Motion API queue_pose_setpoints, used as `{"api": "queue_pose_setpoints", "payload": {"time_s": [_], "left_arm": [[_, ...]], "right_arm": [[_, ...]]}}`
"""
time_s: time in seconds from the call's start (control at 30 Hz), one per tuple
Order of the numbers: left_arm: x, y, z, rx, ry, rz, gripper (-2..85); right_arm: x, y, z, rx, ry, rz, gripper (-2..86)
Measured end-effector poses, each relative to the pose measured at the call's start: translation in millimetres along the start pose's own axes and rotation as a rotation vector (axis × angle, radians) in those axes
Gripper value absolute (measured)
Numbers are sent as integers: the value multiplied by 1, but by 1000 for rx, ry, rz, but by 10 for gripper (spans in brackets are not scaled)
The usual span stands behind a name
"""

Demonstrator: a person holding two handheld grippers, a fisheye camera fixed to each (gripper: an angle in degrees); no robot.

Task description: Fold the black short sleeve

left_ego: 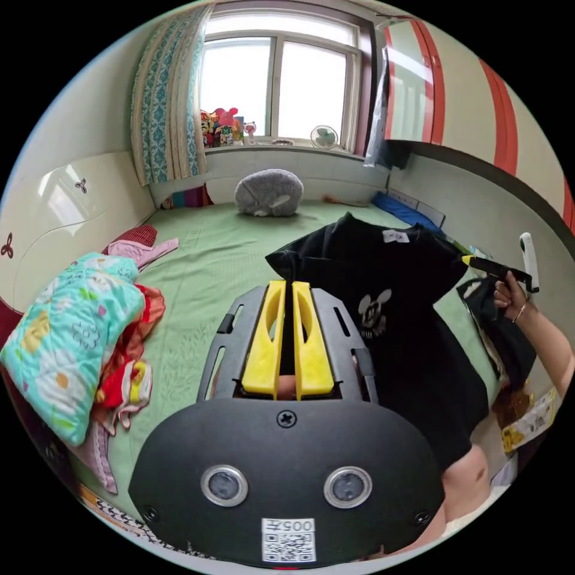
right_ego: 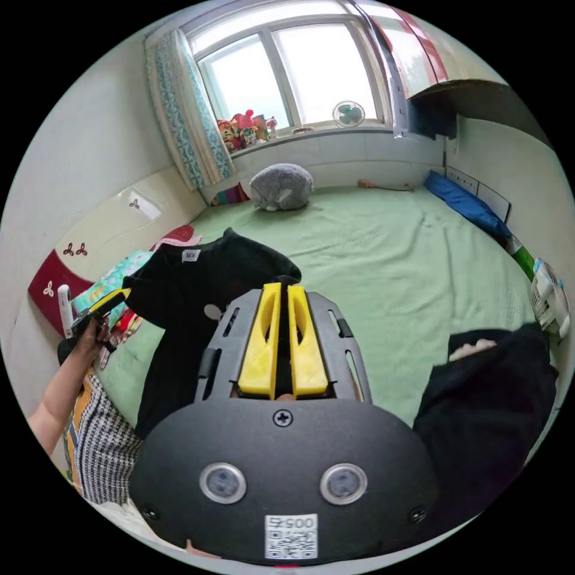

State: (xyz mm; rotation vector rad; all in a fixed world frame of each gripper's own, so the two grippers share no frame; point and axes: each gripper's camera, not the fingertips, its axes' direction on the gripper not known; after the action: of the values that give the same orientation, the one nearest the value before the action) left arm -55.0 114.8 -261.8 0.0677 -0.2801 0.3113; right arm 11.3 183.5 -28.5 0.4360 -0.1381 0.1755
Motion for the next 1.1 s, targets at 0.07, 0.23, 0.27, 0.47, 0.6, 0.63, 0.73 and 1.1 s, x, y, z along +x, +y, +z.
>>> {"api": "queue_pose_setpoints", "payload": {"time_s": [0.07,0.23,0.27,0.47,0.6,0.63,0.73,1.1], "left_arm": [[2,60,-25,-47,42,-23,28],[5,176,-50,-209,176,-86,43],[3,202,-53,-269,175,-106,49],[-14,282,-113,-226,233,-295,53],[-12,297,-130,-251,229,-310,67],[-9,298,-131,-263,218,-305,75],[1,298,-131,-277,195,-302,102],[44,294,-109,-445,4,-224,101]], "right_arm": [[0,56,-23,-31,-13,15,-11],[-10,173,-45,-160,7,43,-4],[-13,199,-43,-221,48,51,10],[-22,268,-73,-253,149,87,40],[-28,274,-83,-275,114,93,71],[-31,275,-81,-302,128,100,80],[-42,279,-73,-342,186,83,98],[-80,299,-49,-439,332,44,60]]}}
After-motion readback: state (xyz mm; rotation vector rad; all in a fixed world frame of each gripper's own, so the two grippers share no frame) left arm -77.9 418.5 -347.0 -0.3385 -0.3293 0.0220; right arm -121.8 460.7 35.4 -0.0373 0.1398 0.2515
